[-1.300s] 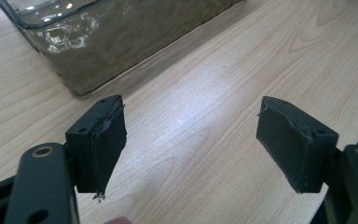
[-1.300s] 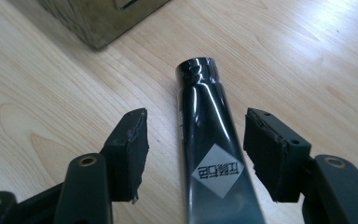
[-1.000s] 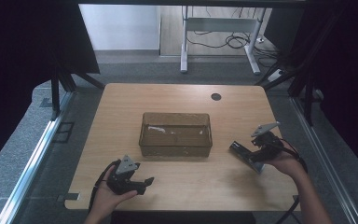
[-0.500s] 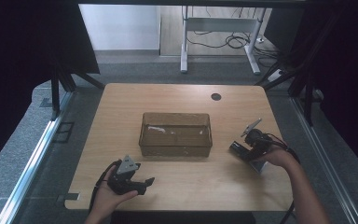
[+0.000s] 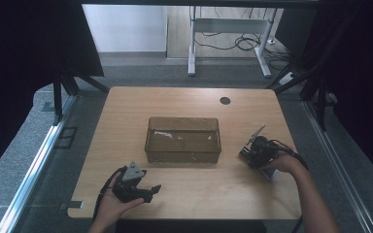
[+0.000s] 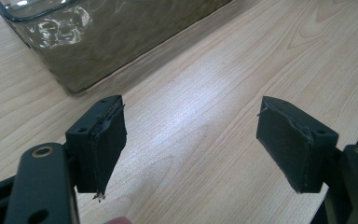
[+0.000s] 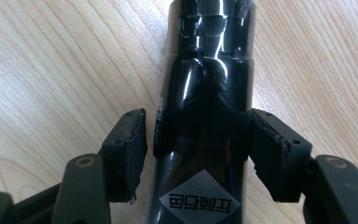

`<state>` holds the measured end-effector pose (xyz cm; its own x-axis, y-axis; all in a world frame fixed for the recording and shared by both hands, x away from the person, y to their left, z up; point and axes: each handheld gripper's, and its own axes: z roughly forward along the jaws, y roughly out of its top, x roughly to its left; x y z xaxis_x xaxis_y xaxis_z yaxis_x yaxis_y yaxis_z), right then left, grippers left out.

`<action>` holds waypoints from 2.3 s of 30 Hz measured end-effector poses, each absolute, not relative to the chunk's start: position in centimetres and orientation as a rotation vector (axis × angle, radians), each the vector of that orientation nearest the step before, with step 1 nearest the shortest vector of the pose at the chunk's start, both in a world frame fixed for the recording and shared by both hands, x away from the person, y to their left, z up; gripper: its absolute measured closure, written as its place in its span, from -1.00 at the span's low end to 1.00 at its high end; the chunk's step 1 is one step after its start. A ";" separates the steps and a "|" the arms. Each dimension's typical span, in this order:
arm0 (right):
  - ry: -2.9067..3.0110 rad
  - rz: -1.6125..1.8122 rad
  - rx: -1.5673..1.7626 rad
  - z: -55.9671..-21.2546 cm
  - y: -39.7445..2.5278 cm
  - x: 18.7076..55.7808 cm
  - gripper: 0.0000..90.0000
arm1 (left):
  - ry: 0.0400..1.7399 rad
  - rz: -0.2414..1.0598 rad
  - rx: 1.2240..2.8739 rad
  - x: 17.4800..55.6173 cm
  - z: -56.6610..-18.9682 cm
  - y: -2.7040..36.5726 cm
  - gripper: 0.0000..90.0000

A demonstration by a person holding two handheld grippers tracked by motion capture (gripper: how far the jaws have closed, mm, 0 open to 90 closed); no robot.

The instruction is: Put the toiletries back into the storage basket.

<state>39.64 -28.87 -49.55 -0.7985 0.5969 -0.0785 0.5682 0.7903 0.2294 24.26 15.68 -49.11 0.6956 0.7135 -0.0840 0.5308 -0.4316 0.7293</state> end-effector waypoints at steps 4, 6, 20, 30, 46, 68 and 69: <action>2.832 0.270 0.922 -49.7 -28.8 39.7 -0.07 | 0.948 0.304 2.135 24.3 -49.2 15.7 -0.46; 2.830 0.268 0.918 -49.8 -28.8 39.8 -0.05 | 0.950 0.308 2.135 24.3 -49.2 15.7 -0.46; 2.870 0.264 0.889 -49.1 -29.1 40.0 0.01 | 0.951 0.309 2.136 24.3 -49.2 15.6 -0.46; 2.857 0.286 0.807 -45.2 -28.3 39.8 0.02 | 0.948 0.309 2.134 24.2 -49.1 15.6 -0.46; 2.884 0.320 0.694 -41.6 -26.0 40.2 0.02 | 0.954 0.311 2.129 24.3 -49.1 15.8 -0.46; 2.883 0.432 0.556 -37.8 -21.0 41.5 0.01 | 0.954 0.306 2.128 24.3 -49.1 15.8 -0.46; 2.883 0.432 0.548 -37.6 -20.7 41.6 0.01 | 0.954 0.306 2.128 24.3 -49.1 15.8 -0.46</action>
